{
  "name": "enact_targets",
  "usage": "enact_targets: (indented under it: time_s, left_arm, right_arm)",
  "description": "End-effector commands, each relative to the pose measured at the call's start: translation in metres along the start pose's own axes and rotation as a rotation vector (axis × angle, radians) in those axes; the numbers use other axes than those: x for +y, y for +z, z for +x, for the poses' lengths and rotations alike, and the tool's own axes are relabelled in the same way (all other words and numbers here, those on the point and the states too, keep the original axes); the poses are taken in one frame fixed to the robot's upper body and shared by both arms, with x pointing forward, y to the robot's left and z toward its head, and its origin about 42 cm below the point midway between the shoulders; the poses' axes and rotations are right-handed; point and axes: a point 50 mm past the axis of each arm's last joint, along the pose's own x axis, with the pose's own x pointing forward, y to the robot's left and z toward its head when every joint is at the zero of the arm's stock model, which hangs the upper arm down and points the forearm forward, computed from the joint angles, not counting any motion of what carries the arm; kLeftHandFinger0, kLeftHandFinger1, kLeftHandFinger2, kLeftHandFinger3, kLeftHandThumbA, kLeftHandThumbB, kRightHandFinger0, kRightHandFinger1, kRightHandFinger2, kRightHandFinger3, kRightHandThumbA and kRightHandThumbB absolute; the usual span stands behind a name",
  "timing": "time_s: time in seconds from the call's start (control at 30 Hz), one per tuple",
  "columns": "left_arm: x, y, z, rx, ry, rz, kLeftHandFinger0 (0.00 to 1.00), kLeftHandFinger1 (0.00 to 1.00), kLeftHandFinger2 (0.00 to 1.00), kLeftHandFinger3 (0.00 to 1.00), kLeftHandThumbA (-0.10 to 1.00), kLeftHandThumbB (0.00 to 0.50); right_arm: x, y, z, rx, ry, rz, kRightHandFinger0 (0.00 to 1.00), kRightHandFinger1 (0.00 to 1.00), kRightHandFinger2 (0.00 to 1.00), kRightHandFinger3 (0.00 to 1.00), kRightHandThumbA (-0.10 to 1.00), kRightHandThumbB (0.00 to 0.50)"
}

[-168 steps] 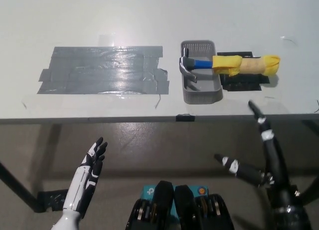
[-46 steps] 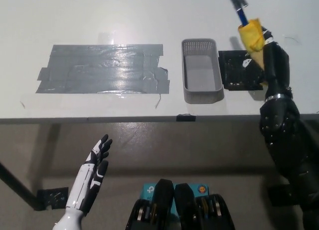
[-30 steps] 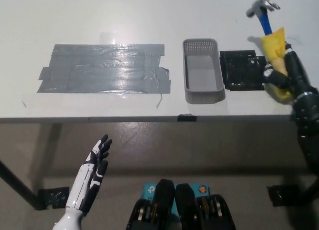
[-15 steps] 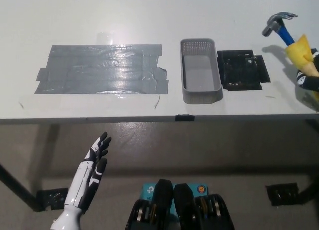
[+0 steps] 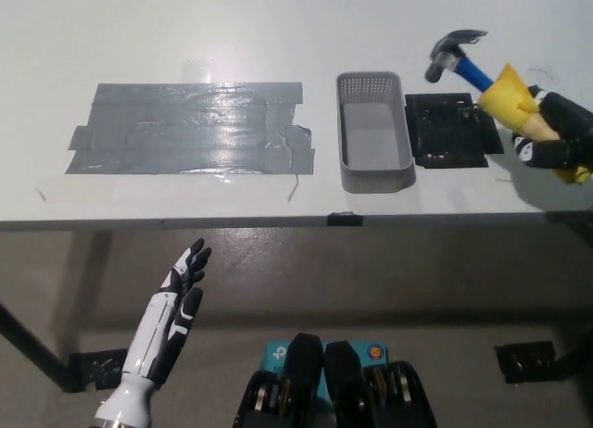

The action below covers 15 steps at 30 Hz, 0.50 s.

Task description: The robot picks the hammer with right hand and hits the black area on the desk and places it back.

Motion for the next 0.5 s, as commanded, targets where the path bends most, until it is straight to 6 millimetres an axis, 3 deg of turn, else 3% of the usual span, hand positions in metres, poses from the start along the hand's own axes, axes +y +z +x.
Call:
enact_targets:
  time_s: [0.0, 0.27, 0.47]
  left_arm:
    - [0.005, 0.01, 0.004, -0.049, -0.003, 0.008, 1.0, 1.0, 1.0, 1.0, 1.0, 0.049]
    - [0.006, 0.01, 0.007, -0.056, 0.004, 0.021, 1.0, 1.0, 1.0, 1.0, 1.0, 0.044]
    - [0.007, 0.011, 0.007, -0.055, -0.003, 0.018, 1.0, 1.0, 1.0, 1.0, 1.0, 0.047]
  right_arm:
    - [-0.029, 0.015, -0.01, -0.024, -0.049, -0.075, 0.12, 0.6, 0.95, 1.0, -0.1, 0.108]
    - [-0.028, -0.003, -0.006, -0.019, -0.043, -0.107, 0.17, 0.64, 0.95, 0.98, -0.1, 0.125]
    - [-0.032, -0.01, -0.003, 0.032, -0.048, -0.145, 0.11, 0.61, 0.96, 0.99, -0.1, 0.126]
